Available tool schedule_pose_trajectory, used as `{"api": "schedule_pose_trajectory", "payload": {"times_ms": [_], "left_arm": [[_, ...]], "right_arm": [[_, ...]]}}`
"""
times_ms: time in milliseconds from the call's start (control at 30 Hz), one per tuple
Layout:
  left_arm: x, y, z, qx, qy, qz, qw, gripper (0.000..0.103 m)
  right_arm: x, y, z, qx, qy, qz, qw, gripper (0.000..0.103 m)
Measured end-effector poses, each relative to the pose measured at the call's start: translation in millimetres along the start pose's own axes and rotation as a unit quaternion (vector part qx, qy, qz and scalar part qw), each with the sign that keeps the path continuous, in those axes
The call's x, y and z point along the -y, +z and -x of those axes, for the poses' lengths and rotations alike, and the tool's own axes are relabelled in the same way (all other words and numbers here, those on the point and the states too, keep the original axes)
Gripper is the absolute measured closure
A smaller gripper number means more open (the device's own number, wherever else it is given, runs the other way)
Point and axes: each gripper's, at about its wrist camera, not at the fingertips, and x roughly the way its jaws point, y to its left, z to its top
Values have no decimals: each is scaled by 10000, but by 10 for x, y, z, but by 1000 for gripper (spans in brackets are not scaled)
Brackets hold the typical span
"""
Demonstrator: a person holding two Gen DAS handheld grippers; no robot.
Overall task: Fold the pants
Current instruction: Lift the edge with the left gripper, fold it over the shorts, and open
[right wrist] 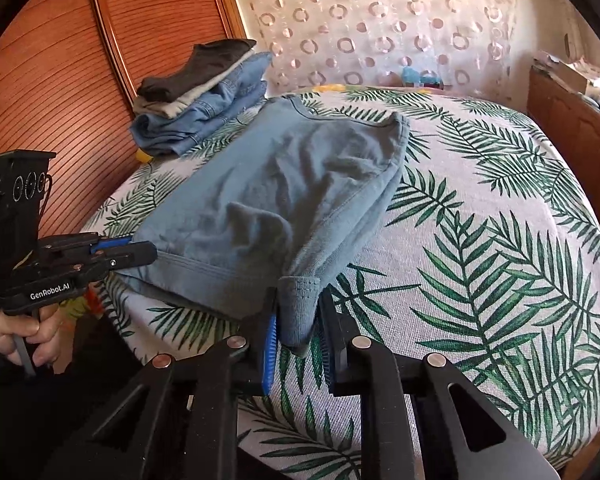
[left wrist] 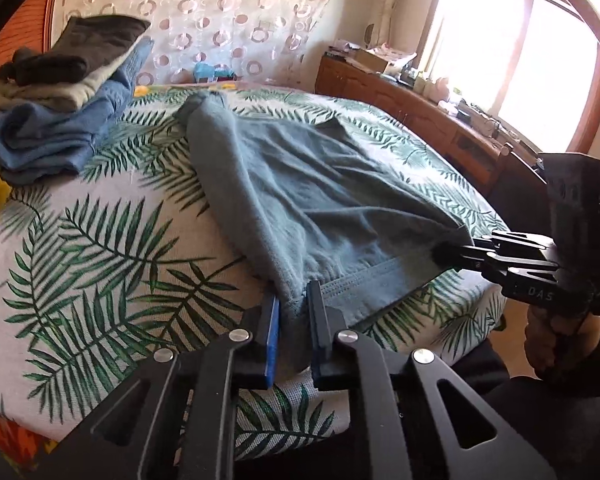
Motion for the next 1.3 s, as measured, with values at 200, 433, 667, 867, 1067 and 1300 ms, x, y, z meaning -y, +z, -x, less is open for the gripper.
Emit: {"api": "schedule_pose_trajectory", "payload": {"times_ms": [200, 433, 667, 867, 1067, 1300], "left_arm": [[37, 40, 188, 167, -52, -56, 9998, 90], [-28, -56, 37, -76, -57, 40, 9999, 90], [-49, -65, 5, -138, -60, 14, 9999, 90], [-34, -62, 108, -24, -95, 18, 10000, 90], [56, 27, 355, 266, -161, -127, 9994, 90], [181, 128, 638, 582, -236, -291, 9976, 90]], "right_arm": [[-29, 0, 139, 68, 109, 104, 9999, 85], [27, -35, 94, -87, 236, -8, 9997, 84], [65, -54, -85, -318, 157, -201, 9992, 74], [17, -57, -2, -194, 238, -62, 9995, 80], [-27, -63, 222, 18, 312, 171, 9994, 81], [-34, 5, 523, 402, 357, 252, 9982, 81]]}}
